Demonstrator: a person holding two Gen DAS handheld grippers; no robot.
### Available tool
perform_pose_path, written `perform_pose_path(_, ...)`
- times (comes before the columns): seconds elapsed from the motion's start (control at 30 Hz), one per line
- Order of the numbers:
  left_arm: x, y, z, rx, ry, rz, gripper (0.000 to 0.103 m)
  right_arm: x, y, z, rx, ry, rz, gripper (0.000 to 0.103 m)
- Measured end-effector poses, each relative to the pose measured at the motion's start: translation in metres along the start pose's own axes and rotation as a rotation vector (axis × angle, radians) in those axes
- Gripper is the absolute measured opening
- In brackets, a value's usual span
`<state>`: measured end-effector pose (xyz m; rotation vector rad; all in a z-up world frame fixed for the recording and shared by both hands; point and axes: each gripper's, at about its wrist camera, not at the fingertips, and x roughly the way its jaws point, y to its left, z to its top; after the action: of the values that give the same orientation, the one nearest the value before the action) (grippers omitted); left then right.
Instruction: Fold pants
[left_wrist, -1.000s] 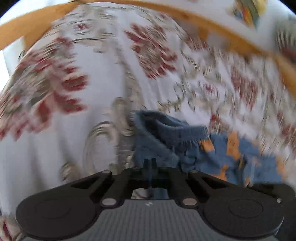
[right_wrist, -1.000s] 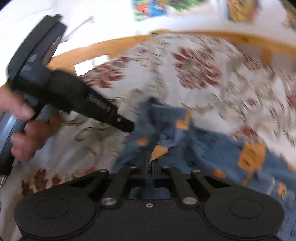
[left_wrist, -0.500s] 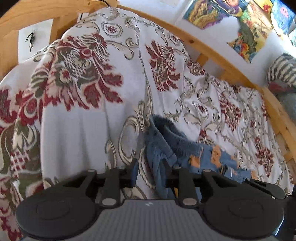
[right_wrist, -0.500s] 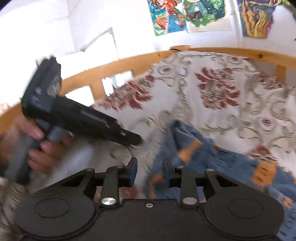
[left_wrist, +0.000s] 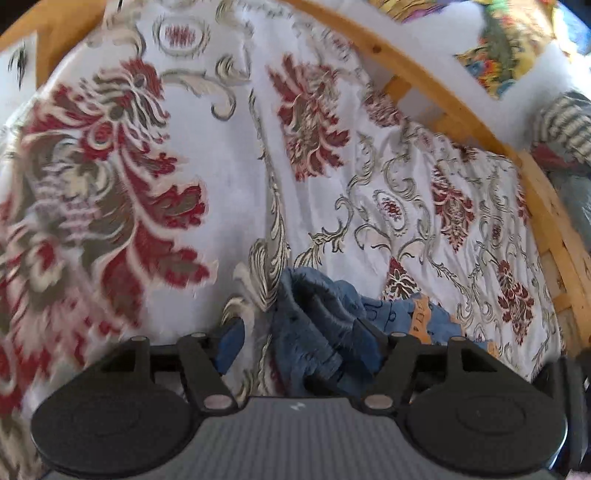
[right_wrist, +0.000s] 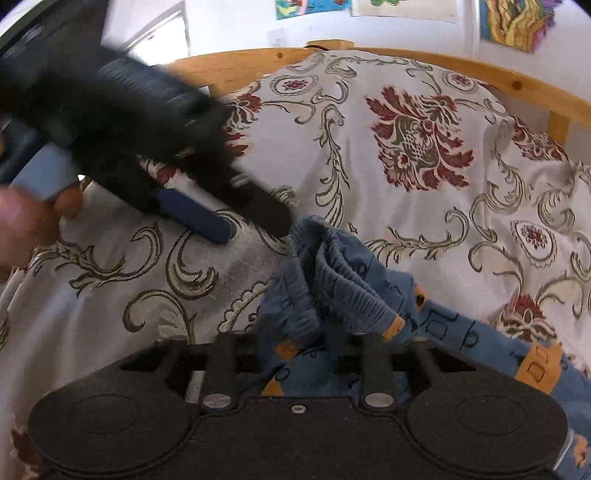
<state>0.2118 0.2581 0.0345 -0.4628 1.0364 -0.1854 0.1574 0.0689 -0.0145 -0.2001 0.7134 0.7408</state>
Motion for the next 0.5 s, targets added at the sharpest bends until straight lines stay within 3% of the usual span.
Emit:
perform_pose_path(0.1,0.011,0.001,0.016,-0.04,0.043,-0.003,0.07,-0.011,0.026,0.0,-0.067,-0.044,-0.033,0.019)
perform_pose_path(0.17,0.013,0.001,0.023,-0.052,0.071,-0.011,0.071,-0.017,0.052,0.0,-0.143,-0.067,-0.019,0.02)
perform_pose_path(0.27,0.017,0.001,0.029,-0.039,0.128,-0.001,0.073,-0.009,0.081,-0.004,-0.182,-0.034,0.071,0.021)
perform_pose_path(0.33,0.019,-0.002,0.03,-0.01,0.162,0.013,0.074,-0.007,0.093,-0.01,-0.216,-0.045,0.051,0.016)
perform_pose_path(0.43,0.02,-0.007,0.028,0.026,0.178,0.033,0.076,-0.033,0.075,-0.014,-0.164,-0.106,0.08,0.027)
perform_pose_path(0.5,0.021,-0.011,0.027,0.047,0.181,0.042,0.077,-0.058,0.052,-0.019,-0.117,-0.162,0.001,0.026)
